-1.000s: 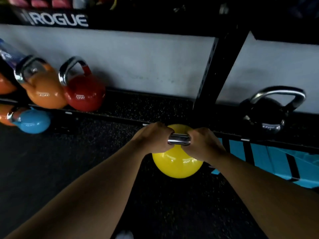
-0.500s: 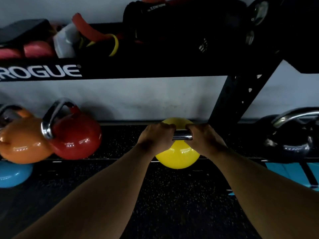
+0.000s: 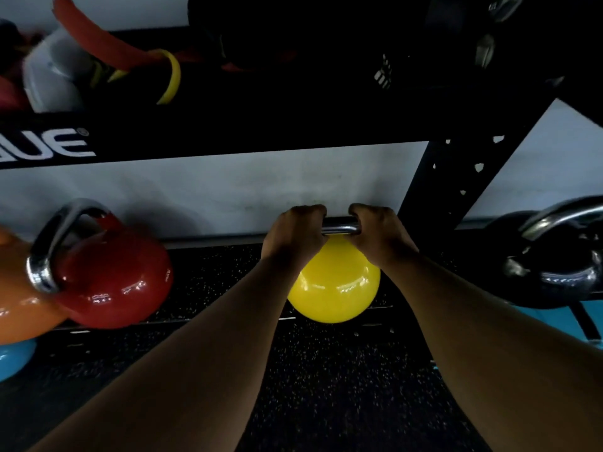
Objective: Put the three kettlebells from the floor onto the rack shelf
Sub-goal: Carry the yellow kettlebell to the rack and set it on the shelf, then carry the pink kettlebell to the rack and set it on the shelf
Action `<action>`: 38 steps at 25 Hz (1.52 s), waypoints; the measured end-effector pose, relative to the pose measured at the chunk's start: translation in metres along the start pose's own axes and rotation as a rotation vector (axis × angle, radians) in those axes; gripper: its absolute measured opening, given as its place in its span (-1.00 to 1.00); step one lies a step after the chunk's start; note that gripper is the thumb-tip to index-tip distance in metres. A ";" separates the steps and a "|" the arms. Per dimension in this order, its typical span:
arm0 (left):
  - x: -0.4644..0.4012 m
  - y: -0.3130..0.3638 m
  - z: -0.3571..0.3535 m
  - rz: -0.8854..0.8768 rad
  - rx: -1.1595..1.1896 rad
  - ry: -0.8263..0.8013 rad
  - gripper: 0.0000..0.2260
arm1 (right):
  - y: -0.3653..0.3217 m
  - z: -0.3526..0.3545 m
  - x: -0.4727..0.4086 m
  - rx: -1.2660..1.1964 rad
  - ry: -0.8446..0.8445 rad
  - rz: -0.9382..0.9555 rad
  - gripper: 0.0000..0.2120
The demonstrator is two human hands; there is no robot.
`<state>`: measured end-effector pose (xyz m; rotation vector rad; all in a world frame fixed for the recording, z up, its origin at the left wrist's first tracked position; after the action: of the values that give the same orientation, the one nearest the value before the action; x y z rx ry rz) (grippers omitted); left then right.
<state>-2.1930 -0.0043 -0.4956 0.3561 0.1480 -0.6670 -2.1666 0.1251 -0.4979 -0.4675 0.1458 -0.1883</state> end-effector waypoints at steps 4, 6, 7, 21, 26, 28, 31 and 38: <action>-0.012 -0.007 -0.004 0.020 0.022 -0.001 -0.92 | 0.006 -0.004 -0.014 -0.019 -0.030 -0.027 -0.83; -0.014 -0.007 -0.003 0.016 0.019 0.013 -0.93 | 0.006 -0.004 -0.017 -0.018 -0.013 -0.019 -0.83; -0.013 -0.007 -0.003 0.018 0.019 0.015 -0.93 | 0.005 -0.004 -0.017 -0.014 -0.005 -0.007 -0.84; 0.115 -0.031 0.028 0.390 0.004 -0.205 -0.41 | -0.122 0.004 0.059 0.203 -0.158 0.669 -0.61; 0.301 -0.053 0.003 0.648 0.212 -0.430 -0.65 | -0.161 -0.092 0.164 0.244 -0.517 0.722 -0.76; 0.392 -0.045 -0.010 0.753 0.272 -0.455 -0.72 | -0.170 -0.146 0.232 0.349 -0.711 0.737 -0.80; 0.523 -0.015 -0.030 0.889 0.380 -0.459 -0.76 | -0.176 -0.209 0.339 0.488 -0.914 0.791 -0.83; 0.849 0.121 -0.045 1.261 0.494 -0.356 -0.74 | -0.201 -0.281 0.654 0.686 -1.213 1.030 -0.92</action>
<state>-1.4574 -0.3905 -0.7139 0.6950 -0.5675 0.5106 -1.6112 -0.3118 -0.7161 0.2701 -0.8481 1.0362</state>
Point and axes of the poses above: each hand's wrist, its own x-axis away from the middle knuckle, its own z-axis out of the back of the hand, y = z × x, the point moved 8 cm from there along -x, towards the middle knuckle, and after that the axes turned 12 degrees about -z, right-handed, at the moved point
